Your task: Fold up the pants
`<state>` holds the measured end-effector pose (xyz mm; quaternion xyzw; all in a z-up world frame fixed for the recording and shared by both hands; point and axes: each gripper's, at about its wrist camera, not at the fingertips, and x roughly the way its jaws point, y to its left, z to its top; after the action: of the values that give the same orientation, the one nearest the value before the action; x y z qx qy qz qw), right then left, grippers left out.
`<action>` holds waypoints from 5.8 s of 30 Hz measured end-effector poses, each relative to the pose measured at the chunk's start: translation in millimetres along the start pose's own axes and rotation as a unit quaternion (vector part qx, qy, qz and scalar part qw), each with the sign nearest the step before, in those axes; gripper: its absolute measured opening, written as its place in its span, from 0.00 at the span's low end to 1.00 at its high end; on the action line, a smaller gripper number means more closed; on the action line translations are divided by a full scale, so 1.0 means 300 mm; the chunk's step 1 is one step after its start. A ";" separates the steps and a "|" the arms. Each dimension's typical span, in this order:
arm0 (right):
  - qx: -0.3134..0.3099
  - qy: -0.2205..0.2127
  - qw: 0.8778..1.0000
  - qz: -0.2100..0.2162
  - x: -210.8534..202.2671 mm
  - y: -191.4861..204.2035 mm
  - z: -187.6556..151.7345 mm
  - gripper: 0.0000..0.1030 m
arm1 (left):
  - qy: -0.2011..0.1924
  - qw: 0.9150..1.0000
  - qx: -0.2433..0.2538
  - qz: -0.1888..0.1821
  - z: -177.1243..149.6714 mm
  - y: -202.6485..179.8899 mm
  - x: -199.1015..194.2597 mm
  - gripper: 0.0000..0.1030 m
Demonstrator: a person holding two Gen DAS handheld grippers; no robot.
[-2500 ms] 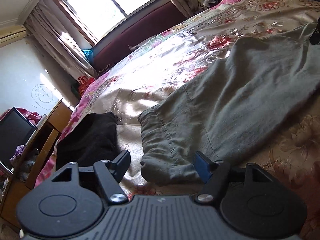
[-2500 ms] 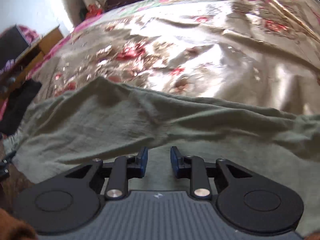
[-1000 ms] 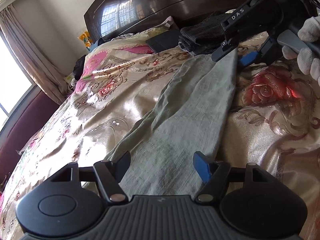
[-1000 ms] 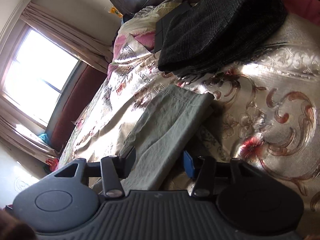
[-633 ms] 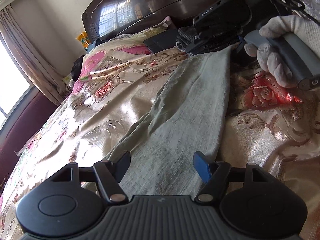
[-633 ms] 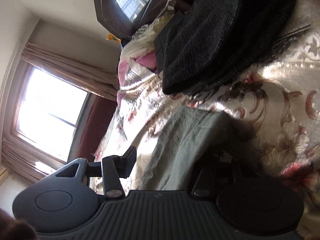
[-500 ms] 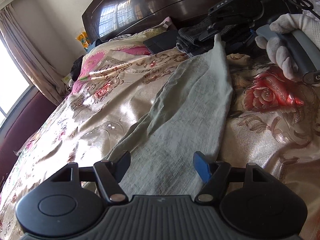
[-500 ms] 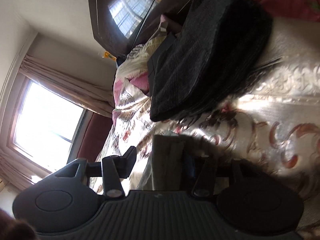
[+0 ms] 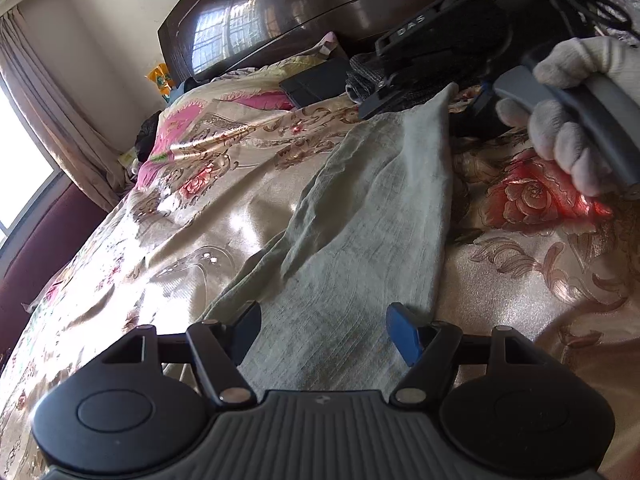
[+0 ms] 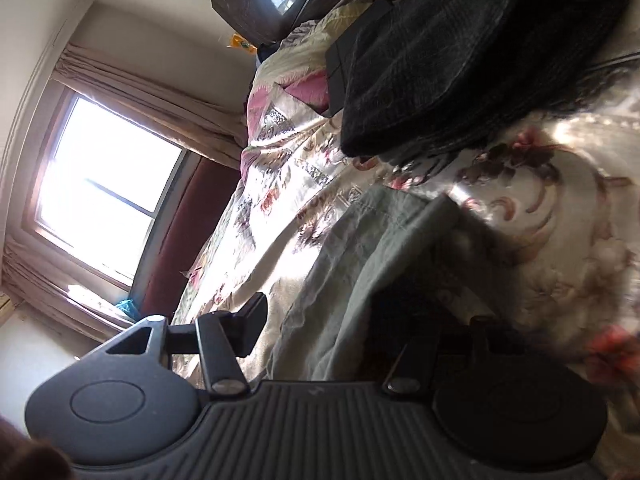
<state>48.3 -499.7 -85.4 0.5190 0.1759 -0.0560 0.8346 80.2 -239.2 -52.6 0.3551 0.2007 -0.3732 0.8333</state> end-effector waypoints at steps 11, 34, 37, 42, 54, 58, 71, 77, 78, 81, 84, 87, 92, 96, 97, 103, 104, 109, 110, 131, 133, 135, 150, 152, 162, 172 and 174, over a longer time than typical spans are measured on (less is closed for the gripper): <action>-0.020 0.008 0.999 -0.038 -0.092 0.022 -0.044 0.56 | 0.006 1.000 0.020 0.001 0.009 -0.011 0.016 0.81; 0.082 -0.009 0.996 0.022 -0.015 -0.073 0.020 0.05 | 0.003 1.000 -0.003 -0.026 0.052 -0.025 0.086 0.80; 0.018 -0.012 1.000 0.021 -0.051 0.027 0.014 0.05 | 0.009 0.998 -0.040 -0.037 0.051 -0.009 0.107 0.79; -0.065 -0.020 0.998 -0.007 -0.083 0.197 0.004 0.05 | -0.006 0.996 -0.077 -0.049 0.079 -0.007 0.129 0.79; -0.414 0.078 0.907 -0.003 0.096 0.831 -0.483 0.05 | -0.016 0.982 -0.173 0.071 -0.305 0.308 -0.279 0.80; -0.497 0.150 0.854 0.035 0.241 0.981 -0.812 0.04 | 0.019 0.971 -0.196 0.138 -0.492 0.383 -0.386 0.80; -0.788 0.186 0.579 0.094 0.301 1.123 -1.593 0.04 | 0.018 0.922 -0.342 0.179 -0.819 0.458 -0.629 0.81; -0.816 0.185 0.539 0.102 0.266 1.088 -1.684 0.05 | 0.012 0.912 -0.365 0.185 -0.861 0.478 -0.655 0.81; -0.815 0.187 0.540 0.098 0.270 1.088 -1.689 0.05 | 0.013 0.912 -0.367 0.185 -0.869 0.478 -0.658 0.81; -0.797 0.201 0.563 0.092 0.293 1.111 -1.682 0.05 | 0.009 0.907 -0.377 0.189 -0.885 0.491 -0.660 0.82; -0.746 0.215 0.624 0.094 0.302 1.166 -1.617 0.05 | 0.006 0.901 -0.376 0.215 -0.890 0.512 -0.663 0.82; -0.665 0.233 0.699 0.120 0.307 1.234 -1.540 0.05 | 0.000 0.892 -0.383 0.239 -0.899 0.528 -0.681 0.82; -0.708 0.202 0.661 0.142 0.303 1.261 -1.627 0.06 | 0.001 0.885 -0.391 0.251 -0.914 0.525 -0.699 0.82; -0.753 0.270 0.584 0.139 0.311 1.169 -1.743 0.10 | 0.021 0.889 -0.383 0.252 -0.939 0.509 -0.719 0.82; -0.752 0.272 0.581 0.149 0.301 1.162 -1.749 0.12 | 0.026 0.889 -0.382 0.250 -0.947 0.501 -0.731 0.82; -0.728 0.314 0.575 0.203 0.259 1.165 -1.724 0.36 | 0.057 0.900 -0.349 0.254 -0.946 0.466 -0.792 0.82; -0.720 0.322 0.578 0.208 0.252 1.165 -1.703 0.41 | 0.063 0.902 -0.343 0.254 -0.944 0.463 -0.799 0.82; -0.653 0.342 0.638 0.223 0.200 1.156 -1.546 0.50 | 0.084 0.907 -0.316 0.266 -0.932 0.439 -0.872 0.82; -0.639 0.335 0.657 0.218 0.187 1.148 -1.498 0.50 | 0.079 0.908 -0.312 0.270 -0.920 0.439 -0.888 0.82; -0.225 0.359 0.903 0.074 0.357 0.495 -0.675 0.42 | 0.141 0.926 -0.270 0.225 -0.836 0.597 -0.530 0.89; -0.185 0.369 0.907 0.085 0.384 0.467 -0.662 0.43 | 0.146 0.929 -0.253 0.226 -0.811 0.591 -0.517 0.89; -0.153 0.377 0.908 0.104 0.425 0.459 -0.674 0.42 | 0.147 0.932 -0.241 0.226 -0.794 0.585 -0.505 0.89; -0.083 0.305 0.948 0.032 0.279 0.347 -0.505 0.03 | 0.127 0.958 -0.217 0.141 -0.638 0.457 -0.421 0.89; -0.097 0.292 0.951 -0.004 0.228 0.305 -0.436 0.03 | 0.108 0.967 -0.199 0.118 -0.573 0.398 -0.395 0.89; -0.101 0.249 0.963 -0.028 0.089 0.222 -0.364 0.06 | -0.004 0.979 -0.173 0.107 -0.267 0.258 -0.301 0.89; -0.089 0.237 0.967 -0.015 0.059 0.212 -0.351 0.05 | 0.122 0.959 -0.151 0.206 -0.324 0.292 -0.038 0.90; -0.097 0.234 0.967 -0.017 0.052 0.231 -0.356 0.05 | 0.109 0.955 -0.165 0.223 -0.310 0.306 -0.056 0.89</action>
<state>56.9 -372.3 -74.9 0.4310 0.3799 0.0707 0.8154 133.2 -119.1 -64.0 0.2864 0.2645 -0.0986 0.9156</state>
